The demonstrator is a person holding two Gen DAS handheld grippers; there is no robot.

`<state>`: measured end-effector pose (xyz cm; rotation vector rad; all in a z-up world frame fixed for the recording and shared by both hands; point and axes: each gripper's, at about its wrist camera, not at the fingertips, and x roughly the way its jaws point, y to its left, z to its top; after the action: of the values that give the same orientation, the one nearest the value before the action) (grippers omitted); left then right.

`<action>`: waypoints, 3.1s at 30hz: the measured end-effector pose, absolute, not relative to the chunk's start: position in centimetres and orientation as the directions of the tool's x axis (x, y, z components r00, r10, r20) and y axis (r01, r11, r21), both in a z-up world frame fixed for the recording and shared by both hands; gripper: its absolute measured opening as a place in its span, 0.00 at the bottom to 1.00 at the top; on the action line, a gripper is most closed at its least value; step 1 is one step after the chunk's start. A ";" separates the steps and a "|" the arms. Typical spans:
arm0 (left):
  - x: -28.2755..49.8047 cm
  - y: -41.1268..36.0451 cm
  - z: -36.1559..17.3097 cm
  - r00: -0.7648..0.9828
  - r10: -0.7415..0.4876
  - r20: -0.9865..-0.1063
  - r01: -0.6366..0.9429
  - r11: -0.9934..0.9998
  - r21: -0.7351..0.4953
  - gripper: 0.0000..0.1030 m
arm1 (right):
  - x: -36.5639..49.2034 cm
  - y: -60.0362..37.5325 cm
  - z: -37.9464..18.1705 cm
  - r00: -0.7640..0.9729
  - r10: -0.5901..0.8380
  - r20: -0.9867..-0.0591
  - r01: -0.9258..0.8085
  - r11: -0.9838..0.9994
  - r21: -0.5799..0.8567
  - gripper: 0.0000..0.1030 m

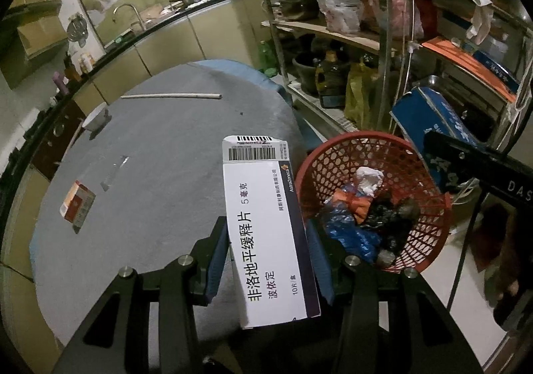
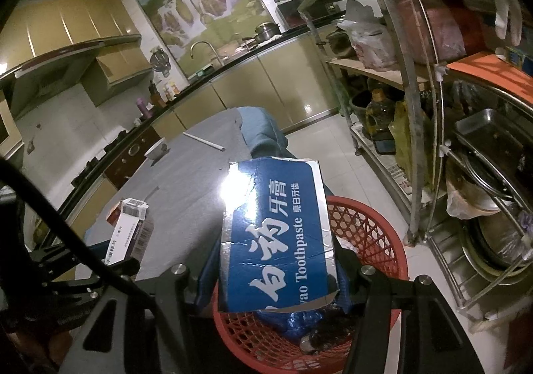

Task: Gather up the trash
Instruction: 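Release the white box into the basket with the left tool while the right tool drops the toothpaste box, then swing both tools back over the table toward the red-and-white box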

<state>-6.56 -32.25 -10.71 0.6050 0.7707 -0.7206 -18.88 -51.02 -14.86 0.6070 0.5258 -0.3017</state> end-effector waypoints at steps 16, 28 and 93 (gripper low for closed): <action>-5.8 -35.2 -11.2 0.314 -0.469 -0.825 0.846 0.532 0.020 0.49 | -19.8 -51.9 -14.8 0.839 -0.093 -0.536 0.421 0.735 0.532 0.62; -4.6 -33.4 -11.1 0.363 -0.452 -0.815 0.813 0.581 0.039 0.57 | -20.6 -53.0 -14.6 0.849 -0.112 -0.516 0.439 0.693 0.572 0.64; 8.9 -8.9 -10.4 0.679 -0.059 -0.732 0.273 0.946 0.177 0.60 | -5.1 -42.2 -11.8 0.795 0.149 -0.588 0.175 0.872 0.458 0.64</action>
<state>8.86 -8.85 -10.38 0.2829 0.8054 -0.1892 -5.09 -42.17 -11.80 0.5214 0.6592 -0.0147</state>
